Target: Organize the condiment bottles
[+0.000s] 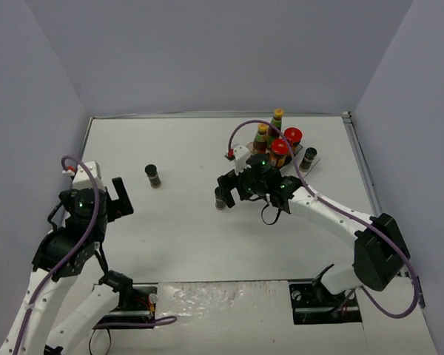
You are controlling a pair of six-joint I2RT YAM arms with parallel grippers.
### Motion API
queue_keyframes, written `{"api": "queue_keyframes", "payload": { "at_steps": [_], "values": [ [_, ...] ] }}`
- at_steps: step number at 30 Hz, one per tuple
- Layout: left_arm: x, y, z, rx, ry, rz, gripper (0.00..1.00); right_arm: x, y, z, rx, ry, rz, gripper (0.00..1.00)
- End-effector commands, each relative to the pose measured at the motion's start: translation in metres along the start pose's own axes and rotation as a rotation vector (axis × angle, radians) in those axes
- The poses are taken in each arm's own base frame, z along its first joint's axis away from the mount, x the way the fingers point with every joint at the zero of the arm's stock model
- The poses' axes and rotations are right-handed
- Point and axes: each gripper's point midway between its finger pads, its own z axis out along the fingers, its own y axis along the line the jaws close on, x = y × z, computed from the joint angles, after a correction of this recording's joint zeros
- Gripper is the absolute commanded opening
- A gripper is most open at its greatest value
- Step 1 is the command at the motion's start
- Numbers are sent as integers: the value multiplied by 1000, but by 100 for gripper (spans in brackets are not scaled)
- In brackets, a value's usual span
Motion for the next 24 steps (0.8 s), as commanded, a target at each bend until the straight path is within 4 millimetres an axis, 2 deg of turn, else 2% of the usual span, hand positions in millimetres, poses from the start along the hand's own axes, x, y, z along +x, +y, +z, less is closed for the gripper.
{"api": "queue_keyframes", "payload": {
  "at_steps": [1, 6, 9, 12, 15, 20, 22, 24],
  "values": [
    [5, 17, -2, -36, -37, 31, 97, -45, 10, 25, -23, -102, -112, 100],
    [16, 24, -6, -31, -80, -19, 97, -32, 16, 54, -33, -49, -125, 100],
    [14, 28, -8, -41, -100, -25, 97, -26, 18, 65, -36, -31, -130, 99],
    [13, 31, -8, -59, -105, -25, 97, -17, 19, 75, -32, -8, -128, 96],
    [15, 29, -6, -53, -93, -21, 97, -12, 20, 79, -29, 3, -124, 88],
    [16, 30, -5, -64, -86, -14, 97, -12, 19, 76, -14, -3, -117, 70],
    [16, 30, -5, -63, -86, -18, 97, -13, 17, 71, -3, -12, -115, 54],
    [16, 28, -5, -56, -83, -19, 97, -15, 13, 64, 25, -26, -111, 32]
  ]
}}
